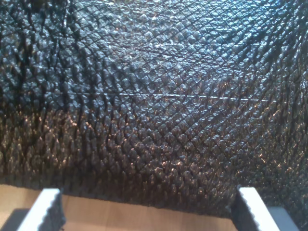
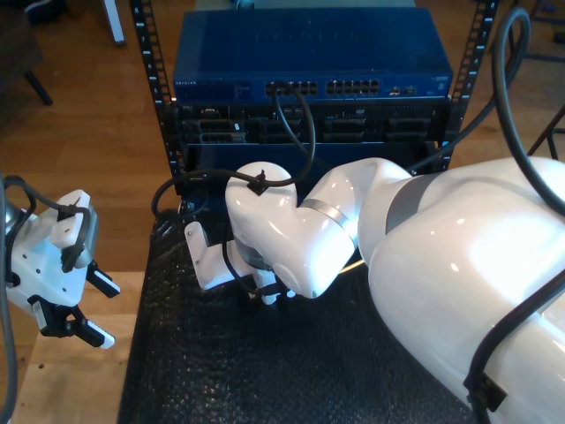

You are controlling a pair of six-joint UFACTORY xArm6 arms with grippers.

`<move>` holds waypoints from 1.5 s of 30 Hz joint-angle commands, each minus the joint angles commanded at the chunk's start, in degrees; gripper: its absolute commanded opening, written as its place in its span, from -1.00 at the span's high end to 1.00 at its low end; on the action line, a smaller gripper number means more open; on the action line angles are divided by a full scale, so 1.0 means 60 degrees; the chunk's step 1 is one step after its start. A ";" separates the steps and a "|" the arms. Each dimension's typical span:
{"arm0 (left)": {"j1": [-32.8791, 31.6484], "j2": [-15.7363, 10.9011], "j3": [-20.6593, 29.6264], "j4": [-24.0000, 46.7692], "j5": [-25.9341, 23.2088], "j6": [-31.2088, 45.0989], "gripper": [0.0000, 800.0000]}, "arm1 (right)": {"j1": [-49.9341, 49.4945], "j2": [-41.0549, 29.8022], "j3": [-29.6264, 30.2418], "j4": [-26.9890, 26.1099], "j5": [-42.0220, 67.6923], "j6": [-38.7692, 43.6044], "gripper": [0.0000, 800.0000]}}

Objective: Grab the cable and plug it in

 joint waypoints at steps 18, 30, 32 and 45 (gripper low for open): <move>0.0000 0.0000 -0.0029 -0.0015 0.0088 0.0000 -1.00 | -0.0205 -0.0454 0.0044 0.0103 0.0147 -0.0015 0.99; 0.0000 -0.0161 -0.0044 -0.0044 0.0293 -0.0044 -1.00 | -0.0762 -0.2447 0.0337 0.1158 0.2095 -0.0073 0.99; -0.0015 -0.0220 -0.0059 -0.0044 0.0425 -0.0059 -1.00 | -0.0894 -0.2857 0.0396 0.1465 0.2476 -0.0205 0.99; -0.0322 -0.0322 -0.0029 -0.1568 0.0674 -0.0073 -1.00 | -0.1055 -0.5348 0.0513 0.2974 0.4747 -0.0821 0.99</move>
